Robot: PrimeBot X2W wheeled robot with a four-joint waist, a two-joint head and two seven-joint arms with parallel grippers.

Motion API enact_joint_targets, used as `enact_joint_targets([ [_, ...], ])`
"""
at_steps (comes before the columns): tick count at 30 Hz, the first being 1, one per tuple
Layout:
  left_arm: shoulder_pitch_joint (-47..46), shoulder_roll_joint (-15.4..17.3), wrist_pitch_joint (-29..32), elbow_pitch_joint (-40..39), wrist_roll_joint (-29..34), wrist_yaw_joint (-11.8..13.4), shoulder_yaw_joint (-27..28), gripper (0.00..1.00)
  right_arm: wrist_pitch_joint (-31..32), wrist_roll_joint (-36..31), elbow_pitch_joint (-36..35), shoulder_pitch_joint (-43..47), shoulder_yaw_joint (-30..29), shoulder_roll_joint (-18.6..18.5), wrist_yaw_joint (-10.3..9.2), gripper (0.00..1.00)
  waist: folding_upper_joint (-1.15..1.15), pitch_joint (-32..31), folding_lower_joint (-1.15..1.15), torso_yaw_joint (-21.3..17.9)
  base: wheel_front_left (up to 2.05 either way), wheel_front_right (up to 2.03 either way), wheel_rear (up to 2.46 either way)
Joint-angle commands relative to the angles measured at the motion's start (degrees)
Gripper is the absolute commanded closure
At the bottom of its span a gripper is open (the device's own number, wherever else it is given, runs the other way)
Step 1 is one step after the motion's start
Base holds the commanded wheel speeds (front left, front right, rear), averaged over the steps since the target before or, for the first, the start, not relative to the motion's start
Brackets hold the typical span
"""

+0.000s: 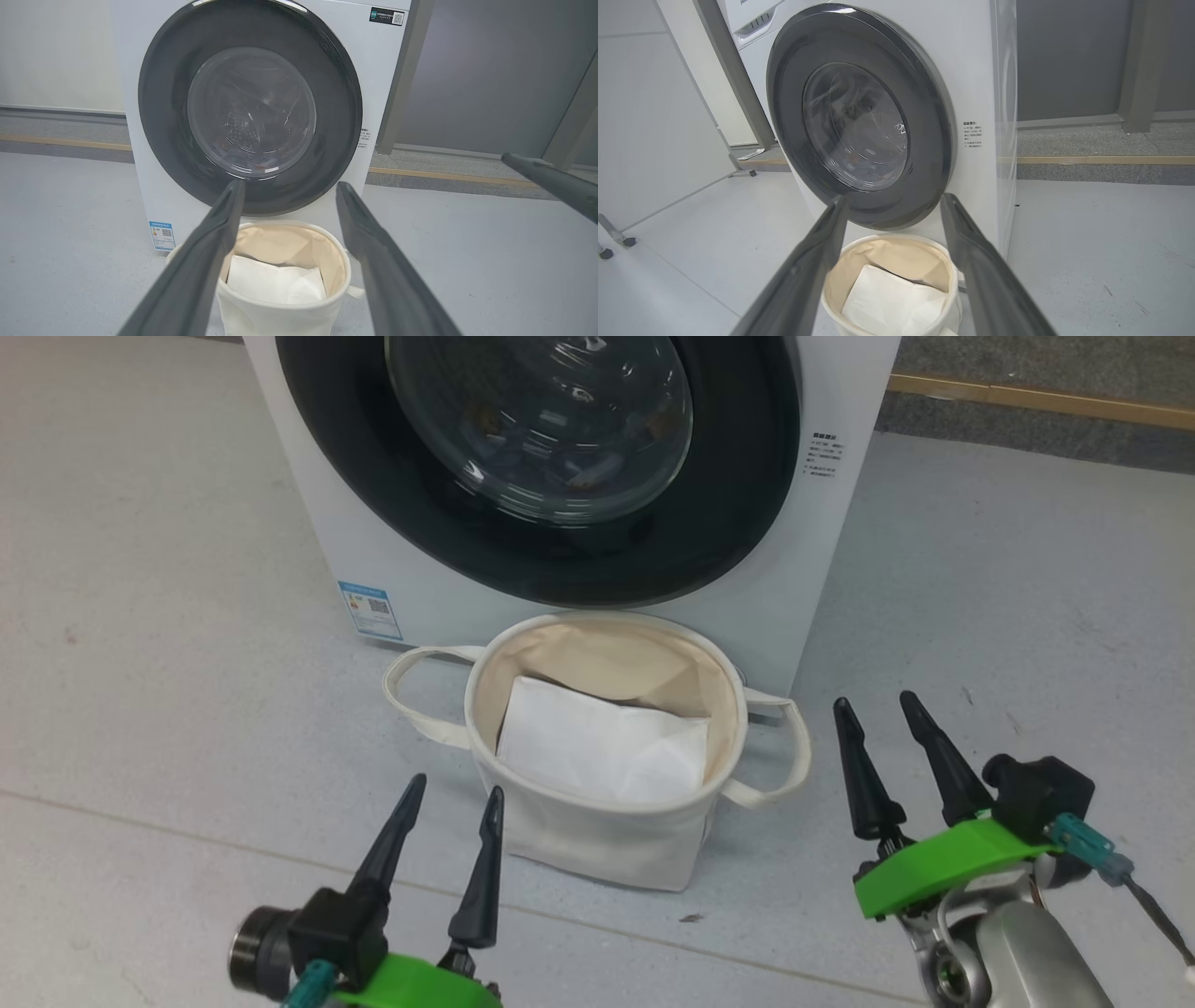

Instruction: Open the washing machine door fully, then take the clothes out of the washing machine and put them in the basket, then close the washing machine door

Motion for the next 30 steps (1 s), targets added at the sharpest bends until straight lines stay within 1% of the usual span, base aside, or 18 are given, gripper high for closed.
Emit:
enact_joint_targets([
  [1,-2.88,0.86,-0.81,-1.51,1.66,0.47,1.00,0.00,-1.09,-1.68,-1.80,-3.69,1.32,0.28,0.01,0.00,0.00,0.00,0.00,0.04,0.00,0.00,0.00],
  [7,-3.24,0.81,-1.82,-0.23,3.58,1.17,-0.23,0.00,-2.14,-3.05,-0.93,-4.30,2.00,0.49,0.01,0.00,0.00,0.15,0.00,0.00,0.00,0.00,0.00],
  [13,-2.75,0.13,-2.99,-2.15,5.34,3.17,0.23,0.00,-3.34,-3.41,-0.25,-5.17,1.77,0.60,0.01,0.00,0.00,0.63,0.00,-0.44,0.00,0.00,0.00],
  [14,-2.61,0.02,-3.15,-2.30,5.67,3.36,0.24,0.00,-3.22,-2.05,0.13,-5.13,1.79,0.62,0.01,0.00,0.00,0.68,0.00,-0.47,0.00,0.00,0.00],
  [17,-2.44,-0.33,-3.66,-2.95,7.06,3.85,0.14,0.00,-2.26,4.89,0.88,-5.48,1.75,0.63,0.01,0.00,0.00,0.81,0.00,-0.57,0.00,0.00,0.00],
  [19,-2.17,-0.78,-3.99,-3.70,7.74,4.20,0.28,0.00,-1.60,6.42,1.24,-6.10,1.76,0.62,0.01,0.00,0.00,0.99,0.00,-0.70,0.00,0.00,0.00],
  [22,-1.73,-1.03,-4.50,-4.16,9.22,4.33,0.28,0.00,-1.48,4.58,1.76,-6.87,2.07,0.61,0.01,0.00,0.00,1.23,0.00,-0.76,0.00,0.00,0.00],
  [24,-1.70,-1.06,-4.83,-4.16,10.81,4.45,0.00,0.00,-2.06,1.08,1.90,-7.37,2.49,0.60,0.01,0.00,0.00,1.38,0.00,-0.71,0.00,0.00,0.00],
  [30,-1.52,-1.93,-4.84,-3.24,10.99,4.01,0.43,0.00,-2.92,-2.44,2.36,-7.33,2.48,0.60,0.01,0.00,0.00,1.45,0.00,-0.40,0.00,0.00,0.00],
])
